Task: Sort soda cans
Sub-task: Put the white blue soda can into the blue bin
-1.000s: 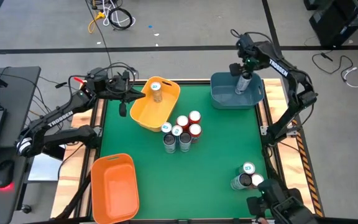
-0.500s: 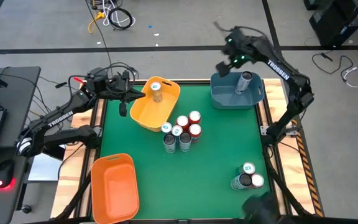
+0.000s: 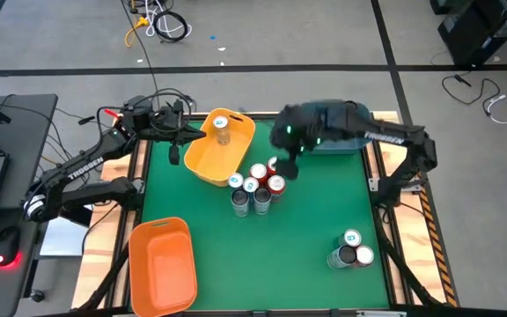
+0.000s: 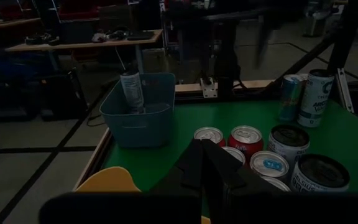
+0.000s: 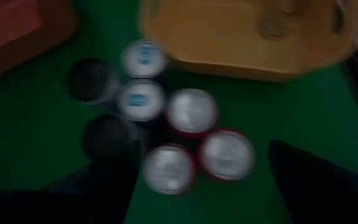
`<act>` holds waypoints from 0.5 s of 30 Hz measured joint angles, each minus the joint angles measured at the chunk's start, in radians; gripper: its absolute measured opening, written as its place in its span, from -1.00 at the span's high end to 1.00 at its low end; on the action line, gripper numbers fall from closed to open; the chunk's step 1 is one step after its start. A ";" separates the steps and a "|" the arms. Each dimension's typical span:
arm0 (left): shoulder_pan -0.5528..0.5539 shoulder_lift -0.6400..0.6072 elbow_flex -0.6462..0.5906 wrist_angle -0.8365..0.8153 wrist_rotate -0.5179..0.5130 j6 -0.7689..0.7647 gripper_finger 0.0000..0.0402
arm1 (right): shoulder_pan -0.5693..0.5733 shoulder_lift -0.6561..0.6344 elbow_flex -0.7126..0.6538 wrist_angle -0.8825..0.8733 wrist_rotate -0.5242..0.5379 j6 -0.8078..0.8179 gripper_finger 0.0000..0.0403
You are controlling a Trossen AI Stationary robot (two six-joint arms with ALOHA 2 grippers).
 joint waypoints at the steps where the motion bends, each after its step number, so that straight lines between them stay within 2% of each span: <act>1: 0.000 0.000 0.000 0.000 0.000 0.000 0.97 | 0.036 0.005 0.000 0.011 0.025 0.011 -0.69; 8: 0.000 0.000 0.000 0.001 0.000 0.000 0.97 | 0.192 0.083 -0.004 0.105 0.062 0.122 -0.73; 15: 0.000 0.000 0.000 -0.002 -0.006 0.000 0.97 | 0.235 0.169 -0.005 0.102 0.104 0.132 -0.74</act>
